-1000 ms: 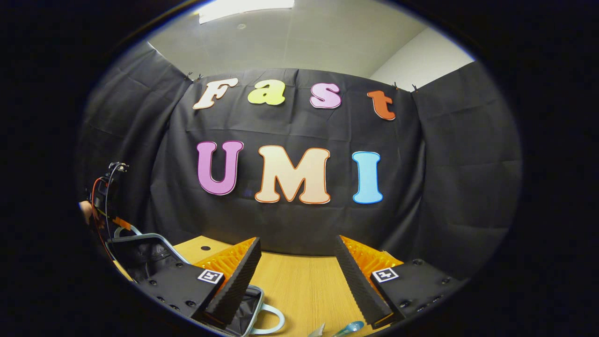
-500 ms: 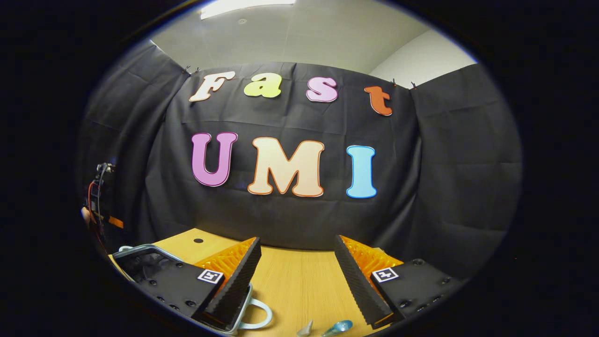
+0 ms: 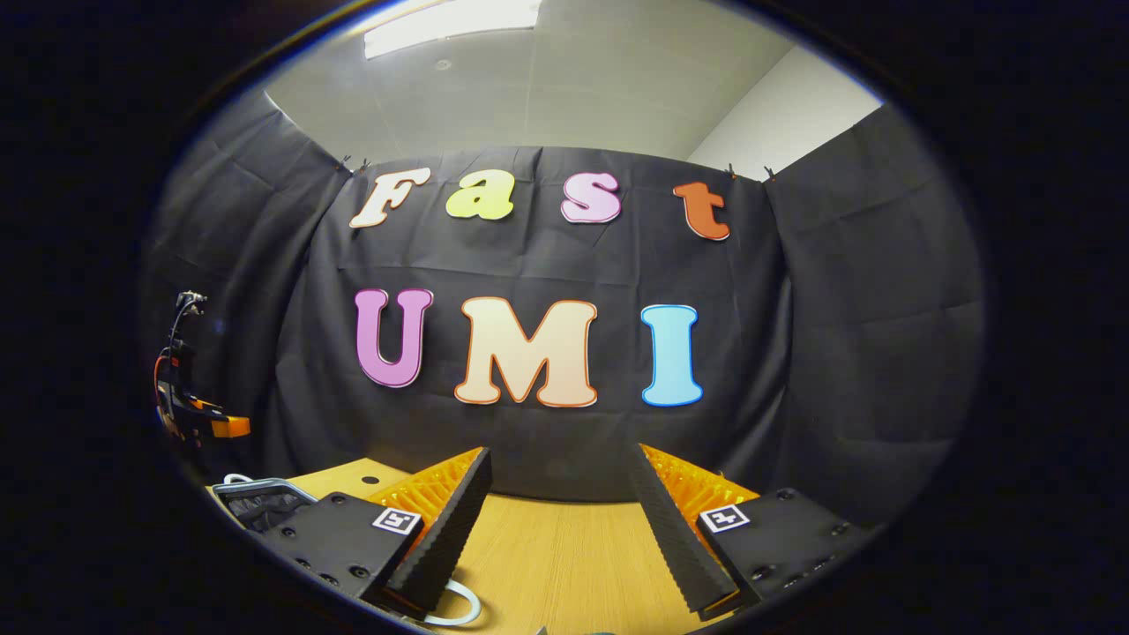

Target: First open the suitcase, pack the skin care products into it, and then close the suitcase.

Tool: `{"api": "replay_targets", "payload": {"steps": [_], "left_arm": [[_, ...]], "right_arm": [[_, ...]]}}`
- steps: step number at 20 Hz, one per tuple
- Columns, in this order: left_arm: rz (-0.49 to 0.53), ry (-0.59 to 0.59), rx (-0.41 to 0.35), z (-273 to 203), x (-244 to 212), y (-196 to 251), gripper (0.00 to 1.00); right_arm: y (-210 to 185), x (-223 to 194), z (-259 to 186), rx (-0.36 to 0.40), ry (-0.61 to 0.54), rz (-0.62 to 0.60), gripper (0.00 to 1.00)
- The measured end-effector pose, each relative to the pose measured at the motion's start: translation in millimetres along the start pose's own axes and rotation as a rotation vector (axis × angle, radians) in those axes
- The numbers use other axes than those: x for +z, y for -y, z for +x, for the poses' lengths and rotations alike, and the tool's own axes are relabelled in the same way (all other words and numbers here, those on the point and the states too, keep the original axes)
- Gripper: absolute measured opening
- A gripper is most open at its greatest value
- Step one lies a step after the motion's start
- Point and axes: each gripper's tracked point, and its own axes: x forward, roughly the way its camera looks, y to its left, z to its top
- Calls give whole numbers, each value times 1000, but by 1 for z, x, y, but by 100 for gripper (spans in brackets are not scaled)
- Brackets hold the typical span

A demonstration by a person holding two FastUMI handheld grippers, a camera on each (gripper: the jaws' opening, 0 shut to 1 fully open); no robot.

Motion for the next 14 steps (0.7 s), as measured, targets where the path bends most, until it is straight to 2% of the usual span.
{"api": "replay_targets", "payload": {"steps": [6, 11, 14], "left_arm": [[53, 40, -91, -32, 18, 99, 95], [79, 9, -190, -52, 7, 181, 95], [86, -29, -276, -68, -12, 236, 95]], "right_arm": [[33, 2, 3, 32, 11, 23, 100], [60, -6, 2, 47, -1, 38, 98], [77, -11, 2, 49, -11, 50, 98]]}}
